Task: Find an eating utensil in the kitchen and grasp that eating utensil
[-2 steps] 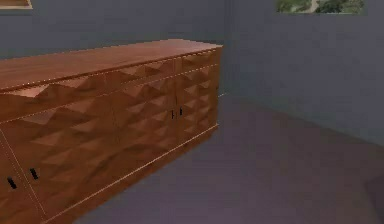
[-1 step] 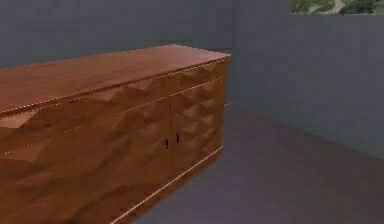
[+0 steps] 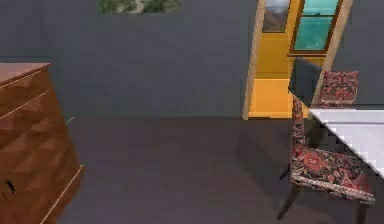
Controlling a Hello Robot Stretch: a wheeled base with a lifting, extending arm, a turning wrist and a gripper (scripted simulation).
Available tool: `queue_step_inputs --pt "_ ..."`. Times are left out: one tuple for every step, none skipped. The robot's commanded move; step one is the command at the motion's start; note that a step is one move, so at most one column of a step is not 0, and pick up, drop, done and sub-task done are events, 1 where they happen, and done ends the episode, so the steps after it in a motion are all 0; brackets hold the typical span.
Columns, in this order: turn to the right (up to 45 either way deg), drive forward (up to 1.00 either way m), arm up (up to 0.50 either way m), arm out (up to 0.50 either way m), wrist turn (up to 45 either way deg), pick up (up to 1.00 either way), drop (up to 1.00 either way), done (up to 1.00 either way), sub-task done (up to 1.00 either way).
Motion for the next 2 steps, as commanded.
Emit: queue_step_inputs --pt "0.0 1.0 0.0 0.0 0.0 0.0 0.0 0.0 0.0" --pt "3.0 0.0 0.0 0.0 0.0 0.0 0.0 0.0 0.0"
